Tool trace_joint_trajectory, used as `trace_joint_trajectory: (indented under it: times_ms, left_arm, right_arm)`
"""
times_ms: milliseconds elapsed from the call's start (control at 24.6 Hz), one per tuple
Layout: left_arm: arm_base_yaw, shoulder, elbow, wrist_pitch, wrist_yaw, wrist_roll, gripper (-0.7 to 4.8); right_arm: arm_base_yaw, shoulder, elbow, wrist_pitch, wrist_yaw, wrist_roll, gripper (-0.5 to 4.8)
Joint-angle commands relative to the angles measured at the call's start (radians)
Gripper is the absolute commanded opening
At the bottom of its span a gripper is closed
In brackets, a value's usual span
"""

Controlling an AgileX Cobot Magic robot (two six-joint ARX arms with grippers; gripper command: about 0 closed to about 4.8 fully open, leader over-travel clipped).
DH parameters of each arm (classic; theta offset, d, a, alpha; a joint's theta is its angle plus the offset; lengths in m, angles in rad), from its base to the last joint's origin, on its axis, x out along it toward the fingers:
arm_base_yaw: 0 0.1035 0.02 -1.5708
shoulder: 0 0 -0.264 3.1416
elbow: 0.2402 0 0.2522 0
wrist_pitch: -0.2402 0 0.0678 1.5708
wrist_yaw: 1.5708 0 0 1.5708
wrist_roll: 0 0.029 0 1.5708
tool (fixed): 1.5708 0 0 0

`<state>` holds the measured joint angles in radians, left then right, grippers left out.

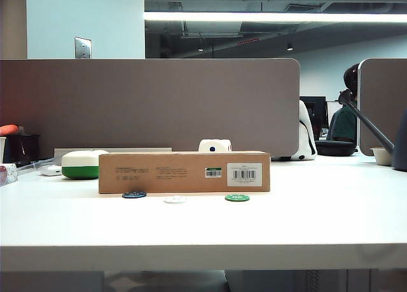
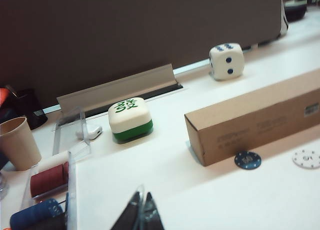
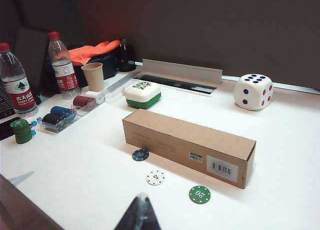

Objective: Push the chip with the highest value in the row forward next to the rectangular box.

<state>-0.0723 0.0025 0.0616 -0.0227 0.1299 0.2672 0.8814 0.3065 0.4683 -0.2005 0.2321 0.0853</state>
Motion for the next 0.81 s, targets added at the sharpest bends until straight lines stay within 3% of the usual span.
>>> trace_joint_trajectory:
  times_ms: [41, 284, 488, 813]
  left_arm:
    - [0.006, 0.0, -0.028, 0.102, 0.005, -0.058, -0.05]
    - [0.06, 0.0, -0.034, 0.052, 0.006, -0.124, -0.05]
    - [0.06, 0.0, -0.054, 0.055, 0.001, -0.242, -0.05]
    - [0.061, 0.0, -0.054, 0.122, 0.002, -0.242, -0.05]
  right_arm:
    - [0.001, 0.0, 0.004, 0.01, 0.001, 0.0, -0.05]
    - [0.001, 0.0, 0.004, 0.01, 0.001, 0.0, -0.05]
    - [0.001, 0.0, 0.004, 0.01, 0.001, 0.0, -0.05]
    - [0.001, 0.0, 0.004, 0.01, 0.001, 0.0, -0.05]
